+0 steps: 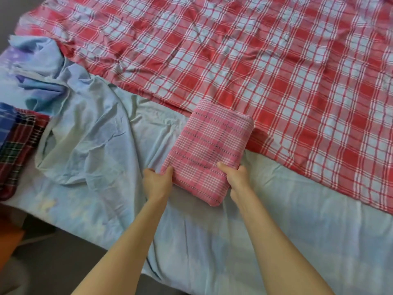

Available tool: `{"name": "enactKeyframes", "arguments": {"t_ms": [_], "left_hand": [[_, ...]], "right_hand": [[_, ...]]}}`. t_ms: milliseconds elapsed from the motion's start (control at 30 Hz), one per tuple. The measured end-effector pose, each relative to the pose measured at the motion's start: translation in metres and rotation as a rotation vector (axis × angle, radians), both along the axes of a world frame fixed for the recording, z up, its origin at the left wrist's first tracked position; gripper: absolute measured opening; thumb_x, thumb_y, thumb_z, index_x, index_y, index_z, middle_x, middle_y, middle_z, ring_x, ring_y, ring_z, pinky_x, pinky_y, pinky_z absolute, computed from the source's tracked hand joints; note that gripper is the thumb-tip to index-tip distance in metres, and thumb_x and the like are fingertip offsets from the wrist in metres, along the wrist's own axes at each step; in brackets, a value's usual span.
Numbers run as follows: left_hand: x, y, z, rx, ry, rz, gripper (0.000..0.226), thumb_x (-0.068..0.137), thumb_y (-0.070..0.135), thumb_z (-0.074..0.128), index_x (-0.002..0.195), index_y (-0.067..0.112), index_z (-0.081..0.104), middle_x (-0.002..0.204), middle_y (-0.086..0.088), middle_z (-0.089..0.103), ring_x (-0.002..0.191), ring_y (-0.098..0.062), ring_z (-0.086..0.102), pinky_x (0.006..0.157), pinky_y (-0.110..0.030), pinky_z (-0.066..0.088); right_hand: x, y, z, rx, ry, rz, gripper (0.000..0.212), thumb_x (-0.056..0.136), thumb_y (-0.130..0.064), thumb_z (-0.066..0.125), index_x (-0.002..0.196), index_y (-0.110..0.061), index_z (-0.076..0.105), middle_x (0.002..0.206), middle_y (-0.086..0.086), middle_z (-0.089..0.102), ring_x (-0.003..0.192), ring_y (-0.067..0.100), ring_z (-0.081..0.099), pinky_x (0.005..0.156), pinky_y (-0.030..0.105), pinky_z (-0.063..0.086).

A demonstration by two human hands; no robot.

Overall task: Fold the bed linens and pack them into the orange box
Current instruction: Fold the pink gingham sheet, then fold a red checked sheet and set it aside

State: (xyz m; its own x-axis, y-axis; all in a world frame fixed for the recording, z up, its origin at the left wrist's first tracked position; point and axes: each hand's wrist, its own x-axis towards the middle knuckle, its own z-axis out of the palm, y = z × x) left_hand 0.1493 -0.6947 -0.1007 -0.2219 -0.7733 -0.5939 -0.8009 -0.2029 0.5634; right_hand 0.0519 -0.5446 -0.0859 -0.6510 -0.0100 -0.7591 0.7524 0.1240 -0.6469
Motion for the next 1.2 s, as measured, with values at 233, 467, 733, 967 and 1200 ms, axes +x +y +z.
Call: {"name": "enactKeyframes", "arguments": {"t_ms": [233, 467, 733, 967, 1200], "left_hand": [[0.075, 0.043, 0.03, 0.617, 0.186, 0.309, 0.039, 0.081, 0.034, 0.071, 0.109, 0.011, 0.058, 0.102, -0.01, 0.064, 0.094, -0.027, 0.061, 0.082, -0.038, 0.048], [0.12, 0.065, 0.039, 0.481, 0.146, 0.307, 0.04, 0.078, 0.03, 0.074, 0.103, 0.003, 0.061, 0.092, -0.005, 0.063, 0.09, -0.025, 0.059, 0.084, -0.034, 0.047], [0.129, 0.058, 0.103, 0.346, 0.349, 0.09, 0.035, 0.079, 0.01, 0.073, 0.11, 0.011, 0.056, 0.094, 0.001, 0.064, 0.085, -0.014, 0.063, 0.07, -0.023, 0.05], [0.191, 0.002, 0.213, 0.246, 0.458, 0.083, 0.04, 0.079, 0.011, 0.074, 0.113, 0.018, 0.054, 0.105, 0.0, 0.065, 0.094, -0.019, 0.064, 0.078, -0.034, 0.053], [0.242, -0.117, 0.288, 0.065, 0.533, 0.192, 0.04, 0.082, 0.013, 0.07, 0.117, 0.021, 0.053, 0.104, 0.003, 0.064, 0.088, -0.012, 0.062, 0.062, -0.023, 0.045]], "right_hand": [[0.126, 0.034, 0.02, -0.052, -0.355, -0.27, 0.046, 0.074, 0.004, 0.074, 0.115, -0.002, 0.054, 0.113, 0.014, 0.064, 0.099, 0.032, 0.063, 0.086, 0.05, 0.052], [0.145, 0.099, 0.028, -0.258, -0.432, -0.338, 0.069, 0.069, -0.009, 0.071, 0.133, -0.005, 0.046, 0.121, 0.019, 0.06, 0.097, 0.032, 0.061, 0.059, 0.041, 0.059], [0.095, 0.109, 0.085, -0.036, -0.166, -0.266, 0.044, 0.076, 0.002, 0.07, 0.118, 0.003, 0.058, 0.085, 0.012, 0.068, 0.065, 0.021, 0.063, 0.049, 0.031, 0.053], [0.122, 0.062, 0.19, -0.067, -0.023, 0.063, 0.038, 0.074, 0.004, 0.07, 0.111, 0.001, 0.059, 0.088, 0.01, 0.065, 0.069, 0.018, 0.062, 0.049, 0.023, 0.053], [0.145, -0.078, 0.259, -0.172, 0.199, 0.399, 0.027, 0.077, 0.005, 0.068, 0.102, 0.0, 0.06, 0.091, 0.011, 0.064, 0.069, 0.018, 0.061, 0.053, 0.021, 0.053]]}}
